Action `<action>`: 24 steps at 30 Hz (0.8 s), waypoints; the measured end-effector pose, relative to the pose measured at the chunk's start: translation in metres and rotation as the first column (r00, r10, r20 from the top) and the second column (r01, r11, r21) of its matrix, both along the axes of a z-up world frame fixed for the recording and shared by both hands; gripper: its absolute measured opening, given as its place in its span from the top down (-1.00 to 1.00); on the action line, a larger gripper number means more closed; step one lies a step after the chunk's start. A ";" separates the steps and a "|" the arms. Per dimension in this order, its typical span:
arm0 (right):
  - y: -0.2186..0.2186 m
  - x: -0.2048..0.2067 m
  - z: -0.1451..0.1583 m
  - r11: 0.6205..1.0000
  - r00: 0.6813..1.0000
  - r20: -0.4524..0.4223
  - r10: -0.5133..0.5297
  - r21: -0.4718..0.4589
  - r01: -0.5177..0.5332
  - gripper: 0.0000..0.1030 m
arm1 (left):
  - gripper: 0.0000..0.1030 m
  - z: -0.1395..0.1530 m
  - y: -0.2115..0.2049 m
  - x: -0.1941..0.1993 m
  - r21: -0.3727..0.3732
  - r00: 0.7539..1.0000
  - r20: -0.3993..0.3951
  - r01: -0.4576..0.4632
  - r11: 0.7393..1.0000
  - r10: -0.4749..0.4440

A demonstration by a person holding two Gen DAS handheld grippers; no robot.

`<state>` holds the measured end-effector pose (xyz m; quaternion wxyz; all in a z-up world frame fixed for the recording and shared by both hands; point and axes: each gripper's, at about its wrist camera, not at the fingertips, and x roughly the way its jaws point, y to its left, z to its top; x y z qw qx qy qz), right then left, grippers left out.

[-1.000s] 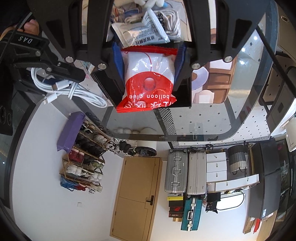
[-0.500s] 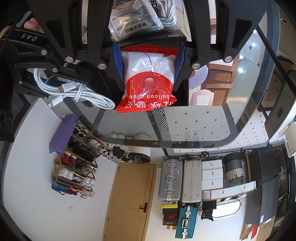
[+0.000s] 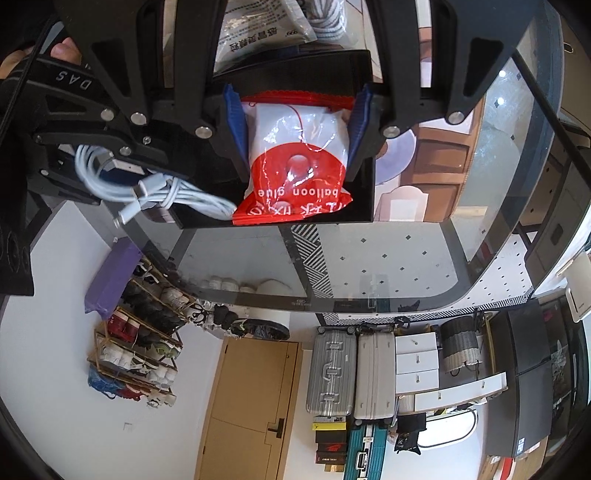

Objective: Organize soft objects
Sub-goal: 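Open the left tool to drop the bag into the box while the right tool releases the cables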

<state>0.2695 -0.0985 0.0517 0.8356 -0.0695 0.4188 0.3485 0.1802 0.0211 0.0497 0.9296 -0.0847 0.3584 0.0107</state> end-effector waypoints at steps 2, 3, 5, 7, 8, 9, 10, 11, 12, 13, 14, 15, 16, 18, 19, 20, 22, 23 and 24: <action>-0.001 0.001 0.001 1.000 1.000 0.016 0.006 0.012 -0.006 0.16 | 0.10 -0.002 0.001 0.001 0.001 1.000 -0.002 -0.006 1.000 0.006; -0.002 0.000 0.001 1.000 1.000 0.025 0.005 0.014 -0.005 0.14 | 0.10 -0.003 0.003 0.000 -0.002 1.000 -0.004 -0.008 1.000 0.008; -0.004 0.001 0.003 1.000 0.999 0.035 -0.001 0.013 0.000 0.13 | 0.09 -0.004 0.004 0.000 -0.007 1.000 -0.010 -0.016 1.000 0.015; -0.008 -0.002 0.005 1.000 0.999 0.051 -0.014 0.008 0.014 0.10 | 0.02 -0.003 0.004 0.000 0.000 1.000 -0.010 -0.012 1.000 0.012; -0.012 -0.004 0.007 1.000 0.998 0.058 -0.020 0.011 0.019 0.05 | -0.15 -0.003 0.004 -0.001 0.001 1.000 -0.007 -0.007 1.000 0.007; -0.016 -0.006 0.009 1.000 0.998 0.064 -0.023 0.016 0.022 0.00 | -0.23 -0.002 0.003 -0.002 -0.003 1.000 -0.002 0.004 1.000 -0.004; -0.019 -0.008 0.011 0.999 0.997 0.071 -0.029 0.019 0.028 -0.11 | -0.32 -0.001 0.002 -0.003 -0.006 1.000 0.000 0.012 1.000 -0.012; -0.023 -0.011 0.013 0.999 0.996 0.078 -0.034 0.023 0.032 -0.25 | -0.38 0.001 0.001 -0.004 -0.004 1.000 0.006 0.018 1.000 -0.018; -0.028 -0.014 0.015 0.999 0.995 0.089 -0.039 0.026 0.037 -0.31 | -0.45 0.003 0.000 -0.004 0.003 1.000 0.010 0.020 1.000 -0.020; -0.031 -0.016 0.017 0.999 0.994 0.096 -0.045 0.025 0.042 -0.39 | -0.60 0.004 -0.001 -0.005 0.010 1.000 0.013 0.018 1.000 -0.018; -0.033 -0.020 0.018 0.999 0.994 0.101 -0.049 0.026 0.046 -0.48 | -0.71 0.006 -0.001 -0.008 0.012 1.000 0.023 0.014 1.000 -0.015; -0.037 -0.023 0.020 0.998 0.993 0.104 -0.052 0.030 0.049 -0.55 | -0.78 0.007 -0.001 -0.010 0.009 0.999 0.031 0.014 1.000 -0.015; -0.040 -0.026 0.021 0.998 0.993 0.104 -0.055 0.034 0.051 -0.69 | -0.94 0.008 0.000 -0.013 0.005 0.999 0.038 0.013 1.000 -0.013; -0.049 -0.032 0.021 0.997 0.993 0.102 -0.063 0.045 0.059 -0.77 | -1.00 0.011 0.003 -0.019 0.003 0.998 0.057 0.006 1.000 -0.006; -0.052 -0.035 0.020 0.997 0.993 0.096 -0.063 0.047 0.059 -0.79 | -1.00 0.012 0.003 -0.024 0.011 0.998 0.070 0.010 1.000 -0.011; -0.056 -0.041 0.020 0.997 0.993 0.092 -0.067 0.047 0.063 -0.82 | -1.00 0.013 0.004 -0.027 0.018 0.997 0.074 0.009 1.000 -0.011; -0.059 -0.050 0.016 0.996 0.993 0.085 -0.076 0.048 0.072 -0.89 | -1.00 0.014 0.005 -0.033 0.033 0.997 0.079 0.001 0.999 -0.003; -0.060 -0.053 0.015 0.996 0.994 0.081 -0.078 0.047 0.074 -0.93 | -1.00 0.014 0.006 -0.037 0.038 0.997 0.082 0.002 0.999 -0.005; -0.063 -0.057 0.013 0.996 0.993 0.079 -0.084 0.046 0.081 -0.95 | -1.00 0.014 0.006 -0.040 0.042 0.997 0.083 0.003 0.999 -0.007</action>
